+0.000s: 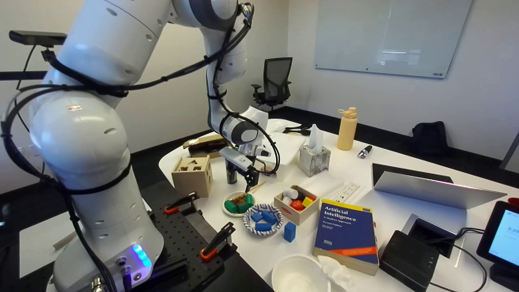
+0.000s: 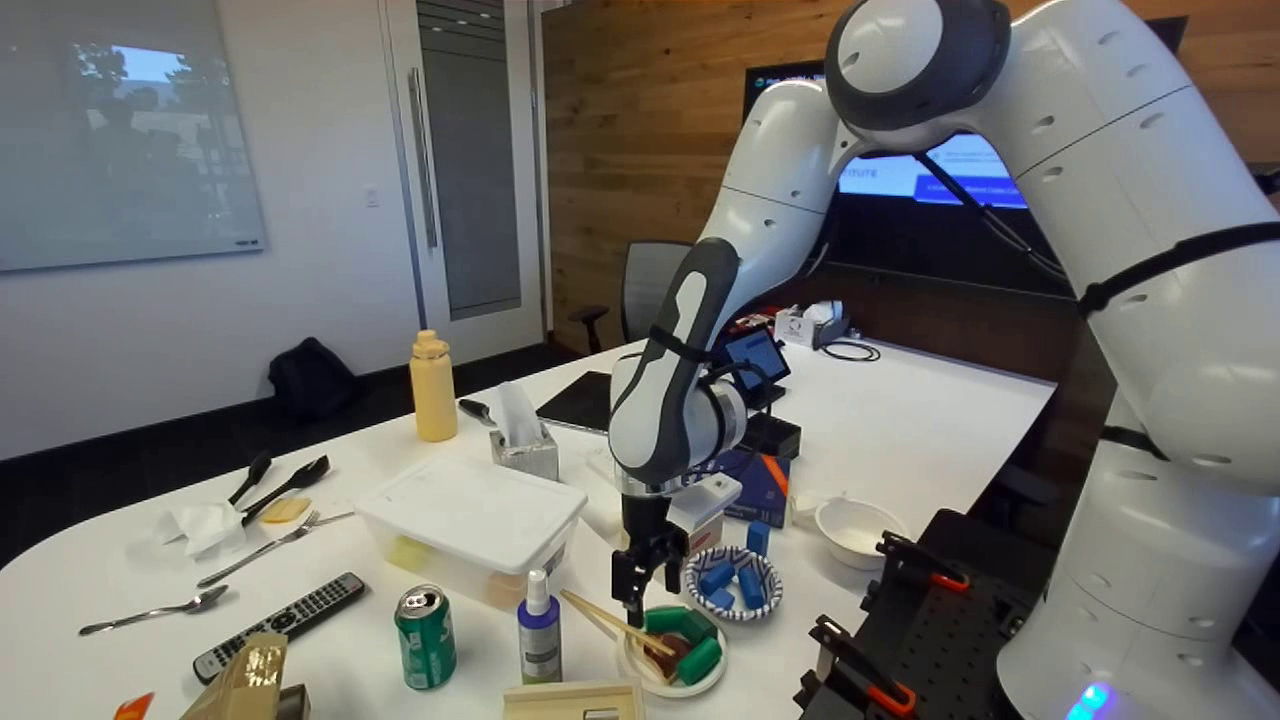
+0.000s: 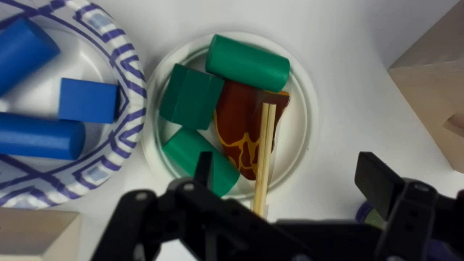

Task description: Use the stick to stir the contents of the white plate with blue markings

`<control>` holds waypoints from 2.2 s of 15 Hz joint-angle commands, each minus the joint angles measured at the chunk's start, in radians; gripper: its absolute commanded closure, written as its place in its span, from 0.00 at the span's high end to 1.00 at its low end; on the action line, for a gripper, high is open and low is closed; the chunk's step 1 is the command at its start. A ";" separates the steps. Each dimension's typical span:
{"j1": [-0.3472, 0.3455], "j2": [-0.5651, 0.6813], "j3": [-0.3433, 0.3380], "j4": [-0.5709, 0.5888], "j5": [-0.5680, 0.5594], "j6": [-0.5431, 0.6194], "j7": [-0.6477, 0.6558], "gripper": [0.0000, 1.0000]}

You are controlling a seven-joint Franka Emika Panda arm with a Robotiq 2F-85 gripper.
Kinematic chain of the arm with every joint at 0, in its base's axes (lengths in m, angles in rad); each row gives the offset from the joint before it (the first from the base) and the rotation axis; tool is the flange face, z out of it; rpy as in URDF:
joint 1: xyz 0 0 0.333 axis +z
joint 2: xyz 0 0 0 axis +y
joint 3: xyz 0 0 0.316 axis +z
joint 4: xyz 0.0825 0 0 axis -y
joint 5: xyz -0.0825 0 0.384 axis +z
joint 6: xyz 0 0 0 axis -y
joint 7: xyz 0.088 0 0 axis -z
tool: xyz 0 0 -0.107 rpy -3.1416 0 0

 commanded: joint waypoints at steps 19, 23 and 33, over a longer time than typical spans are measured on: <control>0.187 0.123 -0.104 0.089 -0.040 -0.051 0.318 1.00; 0.192 0.123 -0.110 0.088 -0.044 -0.046 0.321 1.00; 0.187 0.161 -0.116 0.119 -0.048 -0.051 0.311 0.20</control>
